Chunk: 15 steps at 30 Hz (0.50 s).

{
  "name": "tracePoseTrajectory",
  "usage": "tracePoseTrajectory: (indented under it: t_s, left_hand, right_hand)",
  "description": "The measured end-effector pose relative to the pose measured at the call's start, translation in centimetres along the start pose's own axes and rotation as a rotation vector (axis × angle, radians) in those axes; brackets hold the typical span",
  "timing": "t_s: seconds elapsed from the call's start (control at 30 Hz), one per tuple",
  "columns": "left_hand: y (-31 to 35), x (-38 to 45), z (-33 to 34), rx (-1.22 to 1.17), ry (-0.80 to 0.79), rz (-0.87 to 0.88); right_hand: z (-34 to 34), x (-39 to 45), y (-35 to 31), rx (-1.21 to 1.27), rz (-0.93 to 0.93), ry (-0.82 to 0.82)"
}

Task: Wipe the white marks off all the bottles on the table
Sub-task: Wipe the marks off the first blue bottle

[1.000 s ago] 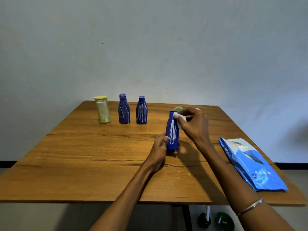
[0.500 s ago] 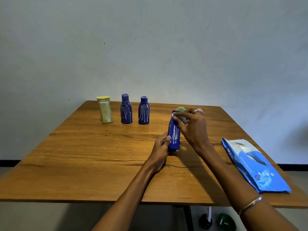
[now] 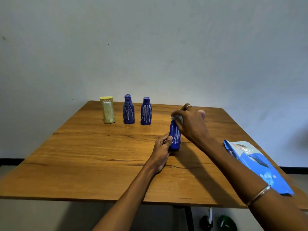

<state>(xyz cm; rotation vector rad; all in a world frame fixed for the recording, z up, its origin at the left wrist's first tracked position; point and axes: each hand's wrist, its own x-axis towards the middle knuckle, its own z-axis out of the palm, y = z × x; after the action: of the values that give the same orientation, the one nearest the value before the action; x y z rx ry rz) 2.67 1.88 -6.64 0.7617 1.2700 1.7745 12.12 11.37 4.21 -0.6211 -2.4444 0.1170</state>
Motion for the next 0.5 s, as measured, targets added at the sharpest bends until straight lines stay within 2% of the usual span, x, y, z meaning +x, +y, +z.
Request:
tracePoseTrajectory:
  t_s: [0.13,0.2,0.33,0.5]
  left_hand:
    - [-0.1,0.1,-0.1,-0.017,0.005,-0.021]
    - [0.1,0.1,-0.1,-0.037,0.004,-0.028]
    - [0.4,-0.1,0.0,-0.101,-0.012,-0.043]
    - [0.8,-0.3,0.0,-0.200,-0.013,-0.049]
  right_hand:
    - [0.6,-0.7,-0.3,-0.041,-0.057,-0.198]
    - [0.2,-0.4,0.0,-0.023,-0.055,-0.172]
    - [-0.6,-0.3,0.4,-0.006,0.006,-0.004]
    - [1.9,-3.5,0.2,0.014,-0.113,-0.159]
